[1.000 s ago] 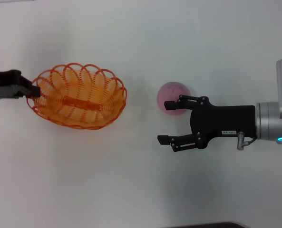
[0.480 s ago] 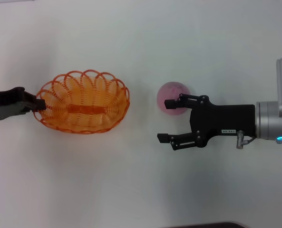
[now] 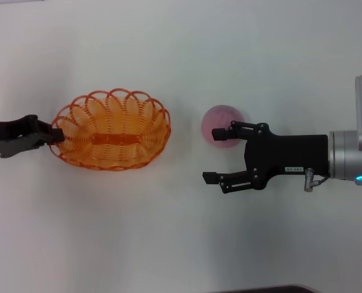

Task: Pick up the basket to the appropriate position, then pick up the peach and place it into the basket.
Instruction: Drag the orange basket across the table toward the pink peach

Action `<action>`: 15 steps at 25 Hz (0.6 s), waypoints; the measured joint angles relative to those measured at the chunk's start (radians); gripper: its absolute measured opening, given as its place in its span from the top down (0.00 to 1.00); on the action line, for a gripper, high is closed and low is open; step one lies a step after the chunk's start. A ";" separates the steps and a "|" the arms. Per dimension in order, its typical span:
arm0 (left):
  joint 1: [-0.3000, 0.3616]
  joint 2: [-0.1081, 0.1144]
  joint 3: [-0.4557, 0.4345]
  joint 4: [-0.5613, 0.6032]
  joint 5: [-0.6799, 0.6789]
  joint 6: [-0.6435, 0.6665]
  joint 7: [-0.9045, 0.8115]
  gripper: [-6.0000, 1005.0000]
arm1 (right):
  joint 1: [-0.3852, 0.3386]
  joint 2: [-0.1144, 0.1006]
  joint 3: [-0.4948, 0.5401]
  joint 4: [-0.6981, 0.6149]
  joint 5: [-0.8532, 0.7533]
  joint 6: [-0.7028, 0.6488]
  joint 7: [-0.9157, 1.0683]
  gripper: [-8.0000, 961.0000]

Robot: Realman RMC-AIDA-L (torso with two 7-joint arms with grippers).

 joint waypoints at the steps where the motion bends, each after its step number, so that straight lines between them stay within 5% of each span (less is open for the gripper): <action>1: 0.001 0.000 0.000 0.000 0.000 -0.007 -0.001 0.93 | 0.000 0.000 0.000 0.000 0.000 0.000 0.000 0.01; 15: 0.013 -0.010 0.062 -0.006 0.000 -0.099 -0.042 0.94 | -0.001 -0.004 0.000 0.000 0.000 0.003 -0.001 0.01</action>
